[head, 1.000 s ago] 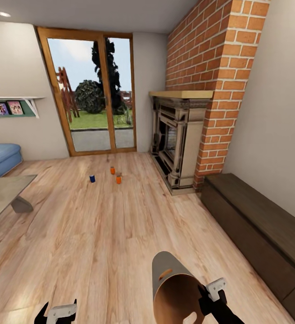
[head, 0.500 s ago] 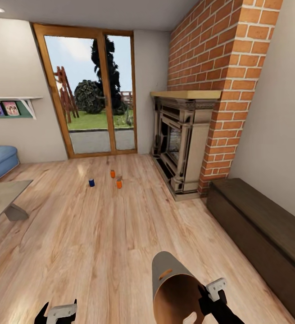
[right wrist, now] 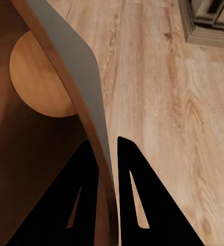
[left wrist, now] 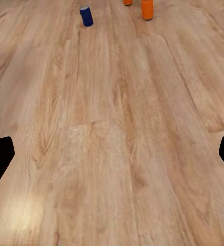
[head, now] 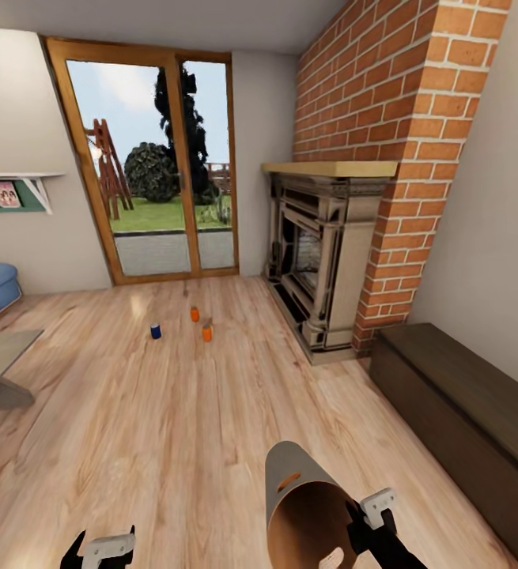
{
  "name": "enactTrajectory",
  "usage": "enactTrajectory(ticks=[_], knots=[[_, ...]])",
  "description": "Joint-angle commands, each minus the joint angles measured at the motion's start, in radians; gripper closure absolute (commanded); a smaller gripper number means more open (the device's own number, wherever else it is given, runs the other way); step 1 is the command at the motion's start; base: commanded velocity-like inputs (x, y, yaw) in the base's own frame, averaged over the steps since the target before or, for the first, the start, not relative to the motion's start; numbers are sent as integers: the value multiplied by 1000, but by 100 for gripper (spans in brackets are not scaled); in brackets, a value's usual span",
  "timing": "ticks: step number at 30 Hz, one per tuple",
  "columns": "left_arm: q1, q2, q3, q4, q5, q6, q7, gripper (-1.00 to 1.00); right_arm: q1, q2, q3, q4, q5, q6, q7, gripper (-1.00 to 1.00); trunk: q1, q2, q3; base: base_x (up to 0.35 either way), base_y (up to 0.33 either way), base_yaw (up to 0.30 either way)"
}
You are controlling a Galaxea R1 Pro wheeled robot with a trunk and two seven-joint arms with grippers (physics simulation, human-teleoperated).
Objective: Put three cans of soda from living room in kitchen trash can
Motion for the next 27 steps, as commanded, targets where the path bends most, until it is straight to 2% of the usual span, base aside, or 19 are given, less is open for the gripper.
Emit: enactTrajectory(ticks=[1, 27], knots=[[0, 0, 0, 0, 0, 0, 0, -100, 0, 0, -1, -2, -4, 0, 6, 100, 0, 0, 0, 321, 93, -22], [-2, -1, 1, 35, 0, 0, 2, -100, 0, 2, 0, -2, -4, 0, 6, 100, 0, 0, 17, 321, 93, -60]])
